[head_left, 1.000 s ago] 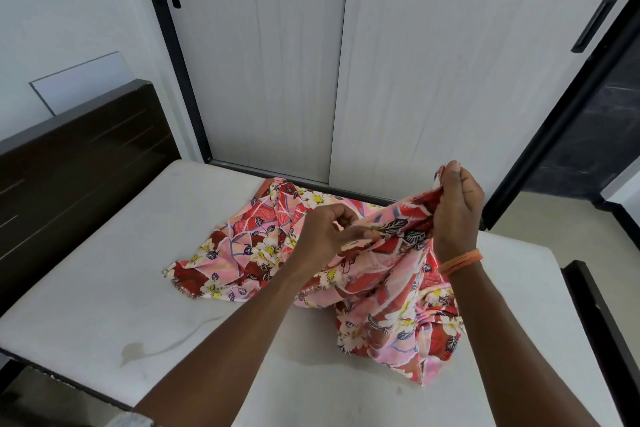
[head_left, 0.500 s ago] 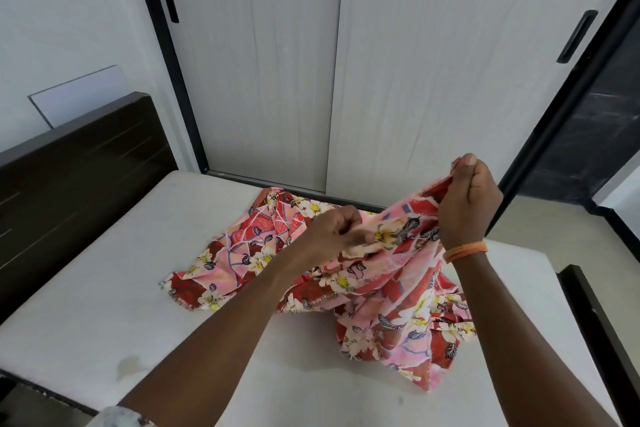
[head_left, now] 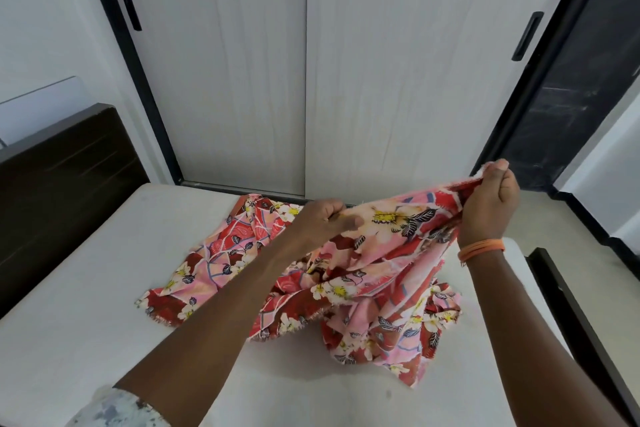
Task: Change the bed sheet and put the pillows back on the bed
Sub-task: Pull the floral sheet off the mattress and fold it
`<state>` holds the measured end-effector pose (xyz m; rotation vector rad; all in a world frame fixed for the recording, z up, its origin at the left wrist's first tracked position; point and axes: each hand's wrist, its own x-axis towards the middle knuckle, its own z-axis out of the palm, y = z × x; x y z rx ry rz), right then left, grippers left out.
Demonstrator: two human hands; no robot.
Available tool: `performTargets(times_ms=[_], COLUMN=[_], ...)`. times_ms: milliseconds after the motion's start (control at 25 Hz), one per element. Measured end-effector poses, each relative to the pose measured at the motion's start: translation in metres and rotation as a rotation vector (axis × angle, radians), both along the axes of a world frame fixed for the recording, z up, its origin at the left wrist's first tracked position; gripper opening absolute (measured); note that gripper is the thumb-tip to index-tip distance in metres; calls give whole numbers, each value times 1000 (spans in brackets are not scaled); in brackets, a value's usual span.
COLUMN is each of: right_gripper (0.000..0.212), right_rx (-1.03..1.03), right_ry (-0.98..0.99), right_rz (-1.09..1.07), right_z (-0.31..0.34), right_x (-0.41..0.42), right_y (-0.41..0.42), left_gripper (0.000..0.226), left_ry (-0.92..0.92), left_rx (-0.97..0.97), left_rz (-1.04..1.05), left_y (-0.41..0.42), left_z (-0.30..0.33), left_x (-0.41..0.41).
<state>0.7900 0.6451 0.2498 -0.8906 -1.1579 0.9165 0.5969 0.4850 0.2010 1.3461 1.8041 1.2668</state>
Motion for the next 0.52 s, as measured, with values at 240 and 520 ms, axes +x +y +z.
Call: performTargets(times_ms=[240, 520], right_gripper=[48, 40], right_rx=[-199, -11], right_ry=[26, 38], right_rz=[-66, 154], right_z=[-12, -17], right_x=[13, -37], right_y=[16, -51], left_gripper=[32, 16], left_ry=[129, -129], left_rx=[11, 213], left_rz=[-76, -24], left_y=[11, 29], left_z=[24, 42], left_x=[0, 52])
